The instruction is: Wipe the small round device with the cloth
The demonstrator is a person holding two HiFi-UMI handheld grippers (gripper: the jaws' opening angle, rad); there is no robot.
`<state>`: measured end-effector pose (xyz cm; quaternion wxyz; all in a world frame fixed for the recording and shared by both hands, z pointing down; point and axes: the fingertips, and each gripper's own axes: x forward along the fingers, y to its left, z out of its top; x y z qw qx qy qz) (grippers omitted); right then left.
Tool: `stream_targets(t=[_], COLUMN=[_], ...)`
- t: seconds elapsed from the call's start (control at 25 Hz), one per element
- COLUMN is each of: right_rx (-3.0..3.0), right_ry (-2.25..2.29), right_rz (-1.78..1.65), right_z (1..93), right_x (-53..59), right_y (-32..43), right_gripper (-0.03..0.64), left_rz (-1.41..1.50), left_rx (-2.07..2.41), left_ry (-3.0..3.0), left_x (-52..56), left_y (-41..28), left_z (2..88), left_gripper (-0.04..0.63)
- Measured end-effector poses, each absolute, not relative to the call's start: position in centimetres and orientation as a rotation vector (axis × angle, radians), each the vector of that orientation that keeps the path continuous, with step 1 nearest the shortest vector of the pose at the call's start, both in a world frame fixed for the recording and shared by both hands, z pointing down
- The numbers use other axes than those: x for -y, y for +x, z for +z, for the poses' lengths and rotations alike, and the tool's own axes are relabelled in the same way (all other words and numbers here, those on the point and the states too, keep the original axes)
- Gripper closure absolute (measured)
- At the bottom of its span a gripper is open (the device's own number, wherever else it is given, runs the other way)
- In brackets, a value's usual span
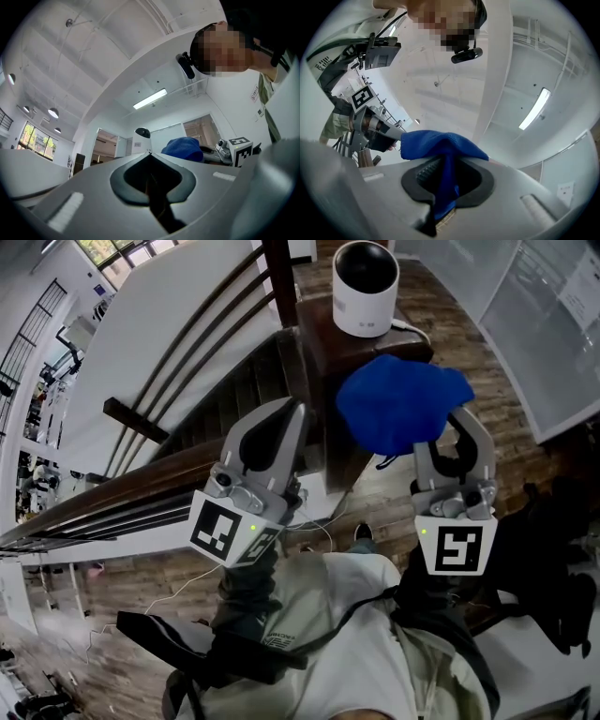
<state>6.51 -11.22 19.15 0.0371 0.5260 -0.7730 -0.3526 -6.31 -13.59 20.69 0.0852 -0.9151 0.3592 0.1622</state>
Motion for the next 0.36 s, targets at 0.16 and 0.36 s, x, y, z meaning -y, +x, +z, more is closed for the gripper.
stream_targets(t=[0.16, 0.36], right_rx=[2.384, 2.377], right_ry=[1.602, 1.587], right_rz=[-1.086, -1.092], right_z=[19.22, 19.37], right_x=[11.07, 10.89], right_y=[6.43, 6.23], right_gripper=[0.557, 0.557], left_rz=[0.483, 0.486], left_rx=[-1.063, -1.052], left_ry=[-2.727, -2.726], left_x=[13.26, 12.93], left_y=[-6.04, -5.72], left_z=[20.63, 20.47], left_gripper=[0.592, 0.591])
